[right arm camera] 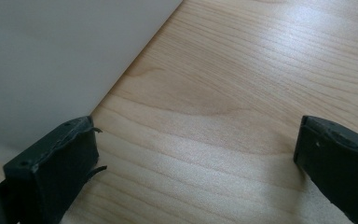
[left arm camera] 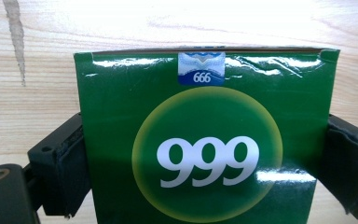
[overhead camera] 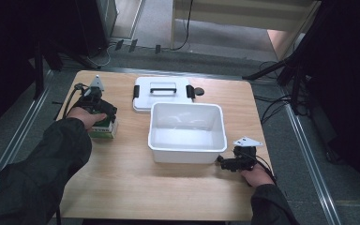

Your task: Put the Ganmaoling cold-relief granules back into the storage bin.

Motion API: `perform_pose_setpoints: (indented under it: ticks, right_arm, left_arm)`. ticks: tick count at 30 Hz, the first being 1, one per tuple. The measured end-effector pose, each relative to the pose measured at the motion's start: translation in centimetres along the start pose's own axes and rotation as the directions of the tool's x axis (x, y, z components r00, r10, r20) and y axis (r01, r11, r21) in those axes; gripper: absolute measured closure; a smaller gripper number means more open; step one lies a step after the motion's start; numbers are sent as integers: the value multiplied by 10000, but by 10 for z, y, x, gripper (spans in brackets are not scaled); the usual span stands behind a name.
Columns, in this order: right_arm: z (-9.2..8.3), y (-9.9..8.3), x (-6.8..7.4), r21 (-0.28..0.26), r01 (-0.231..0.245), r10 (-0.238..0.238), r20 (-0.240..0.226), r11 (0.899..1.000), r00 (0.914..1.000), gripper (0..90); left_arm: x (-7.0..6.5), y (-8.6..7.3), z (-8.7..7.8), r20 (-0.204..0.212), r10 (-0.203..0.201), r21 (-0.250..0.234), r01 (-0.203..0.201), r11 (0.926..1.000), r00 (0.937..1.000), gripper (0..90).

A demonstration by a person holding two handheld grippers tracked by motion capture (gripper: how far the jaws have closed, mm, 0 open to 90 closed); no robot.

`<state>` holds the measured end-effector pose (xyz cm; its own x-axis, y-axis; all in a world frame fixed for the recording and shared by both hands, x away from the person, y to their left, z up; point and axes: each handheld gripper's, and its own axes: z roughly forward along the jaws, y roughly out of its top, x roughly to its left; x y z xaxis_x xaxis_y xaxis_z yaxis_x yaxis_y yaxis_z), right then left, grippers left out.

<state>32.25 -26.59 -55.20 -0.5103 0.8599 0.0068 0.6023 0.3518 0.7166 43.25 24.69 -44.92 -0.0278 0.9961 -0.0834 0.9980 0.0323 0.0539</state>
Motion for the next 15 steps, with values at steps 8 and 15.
perform_pose_setpoints:
  ticks: [8, 15]
  right_arm:
    - [0, 0, 0, 7, -28, 28, -10, 10000, 10000, 0]
    - [0, 0, 0, 10, -11, 11, -5, 10000, 10000, 0]
  left_arm:
    - [-1, 5, -22, 36, 49, 8, -49, 10000, 10000, 57]
    - [-4, 8, -36, 10, 131, -82, -131, 9999, 9999, 57]
